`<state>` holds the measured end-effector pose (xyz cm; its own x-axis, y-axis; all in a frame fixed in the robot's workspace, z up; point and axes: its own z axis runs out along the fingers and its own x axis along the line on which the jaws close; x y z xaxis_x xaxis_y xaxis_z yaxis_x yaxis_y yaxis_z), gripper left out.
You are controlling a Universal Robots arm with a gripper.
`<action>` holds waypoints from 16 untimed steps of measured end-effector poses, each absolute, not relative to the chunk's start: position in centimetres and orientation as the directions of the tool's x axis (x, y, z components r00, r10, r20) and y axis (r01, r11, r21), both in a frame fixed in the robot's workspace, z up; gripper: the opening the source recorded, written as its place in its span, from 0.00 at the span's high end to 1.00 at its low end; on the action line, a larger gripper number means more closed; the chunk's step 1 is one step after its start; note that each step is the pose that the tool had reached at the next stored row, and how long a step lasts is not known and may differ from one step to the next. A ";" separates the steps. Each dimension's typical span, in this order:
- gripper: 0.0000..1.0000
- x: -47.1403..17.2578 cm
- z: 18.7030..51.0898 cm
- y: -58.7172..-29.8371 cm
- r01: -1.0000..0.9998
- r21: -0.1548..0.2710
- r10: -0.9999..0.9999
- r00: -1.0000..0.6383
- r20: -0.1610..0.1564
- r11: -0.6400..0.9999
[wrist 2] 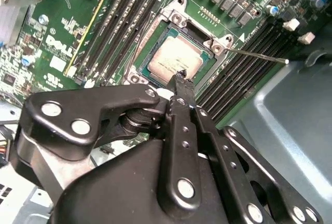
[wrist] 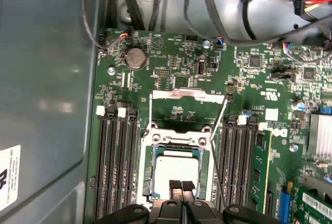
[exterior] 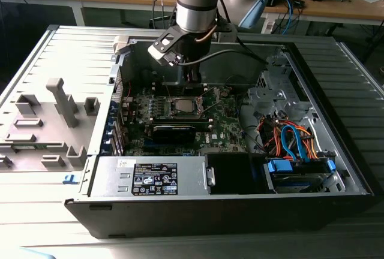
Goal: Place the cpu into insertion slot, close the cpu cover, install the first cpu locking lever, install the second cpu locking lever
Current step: 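Close the cpu cover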
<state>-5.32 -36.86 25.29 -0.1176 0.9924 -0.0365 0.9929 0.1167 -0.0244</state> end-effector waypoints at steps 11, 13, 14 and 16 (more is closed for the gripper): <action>0.89 -5.3 25.3 -36.8 0.965 -0.024 0.964 -0.264 -0.036 0.263; 0.89 -5.3 25.4 -36.9 0.962 -0.024 0.961 -0.273 -0.036 0.272; 0.89 -5.3 25.5 -36.9 0.962 -0.024 0.961 -0.273 -0.037 0.273; 0.89 -5.2 25.5 -36.9 0.962 -0.025 0.961 -0.273 -0.036 0.272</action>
